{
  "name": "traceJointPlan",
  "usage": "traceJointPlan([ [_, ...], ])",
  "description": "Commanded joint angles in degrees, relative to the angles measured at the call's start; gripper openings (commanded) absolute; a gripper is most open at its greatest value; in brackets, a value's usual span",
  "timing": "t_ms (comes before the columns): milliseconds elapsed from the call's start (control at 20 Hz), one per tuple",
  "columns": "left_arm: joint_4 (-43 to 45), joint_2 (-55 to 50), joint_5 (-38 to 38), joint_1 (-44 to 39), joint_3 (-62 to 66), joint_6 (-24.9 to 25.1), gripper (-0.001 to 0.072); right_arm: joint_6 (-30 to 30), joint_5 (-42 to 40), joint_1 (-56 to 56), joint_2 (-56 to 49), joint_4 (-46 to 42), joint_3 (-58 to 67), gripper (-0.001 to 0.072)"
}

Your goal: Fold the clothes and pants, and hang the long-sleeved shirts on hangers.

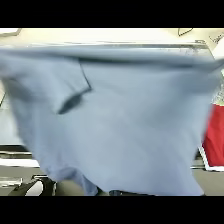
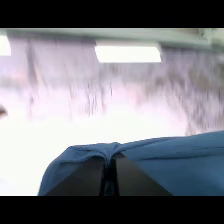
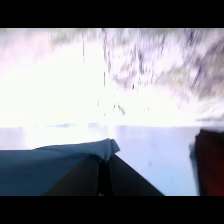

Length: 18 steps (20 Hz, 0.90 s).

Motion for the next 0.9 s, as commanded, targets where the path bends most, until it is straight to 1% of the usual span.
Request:
traceJointPlan([
  [0,1.20,-8.87,9.73,-7.78,-21.55,1.95,0.0026,1.57,1.60,1.70,-15.32,1.49,-11.26,0.0034],
  [100,0.55,-16.81,15.28,-9.77,-27.17,1.92,0.0026,2.16,-5.25,5.11,-23.23,1.55,-12.92,0.0035],
  [200,-1.99,-24.26,16.20,-10.05,-27.19,2.49,0.0026,4.87,-13.40,8.63,-29.03,1.49,-12.35,0.0036],
  [250,-3.30,-26.69,16.81,-9.99,-26.34,4.57,0.0026,6.36,-19.10,9.60,-30.80,1.42,-11.98,0.0037],
  [300,-3.32,-28.46,18.75,-9.99,-25.05,5.20,0.0026,7.82,-24.87,9.60,-31.63,1.73,-11.93,0.0037],
  [350,-3.32,-29.57,21.44,-9.99,-23.61,5.18,0.0026,10.84,-30.71,9.44,-31.87,1.62,-11.96,0.0038],
  [450,-3.34,-31.32,29.77,-10.25,-20.13,5.20,0.0026,16.39,-40.83,8.00,-31.87,1.53,-11.93,0.0038],
  [500,-3.34,-32.00,33.97,-10.56,-18.71,5.18,0.0027,18.36,-44.54,7.17,-31.87,1.53,-11.96,0.0037],
  [550,-3.34,-32.76,37.97,-11.06,-17.51,5.18,0.0026,18.75,-46.75,6.54,-32.00,1.53,-11.96,0.0037],
  [650,-3.37,-34.42,43.10,-12.35,-16.55,5.14,0.0027,18.71,-47.54,5.81,-32.79,1.07,-11.96,0.0037],
  [700,-3.39,-35.45,44.22,-13.20,-16.55,5.16,0.0027,18.71,-46.95,5.57,-33.51,0.33,-11.96,0.0037],
  [850,-3.37,-39.26,43.28,-15.82,-16.55,4.96,0.0027,18.73,-44.85,5.60,-35.67,0.26,-11.96,0.0037],
])
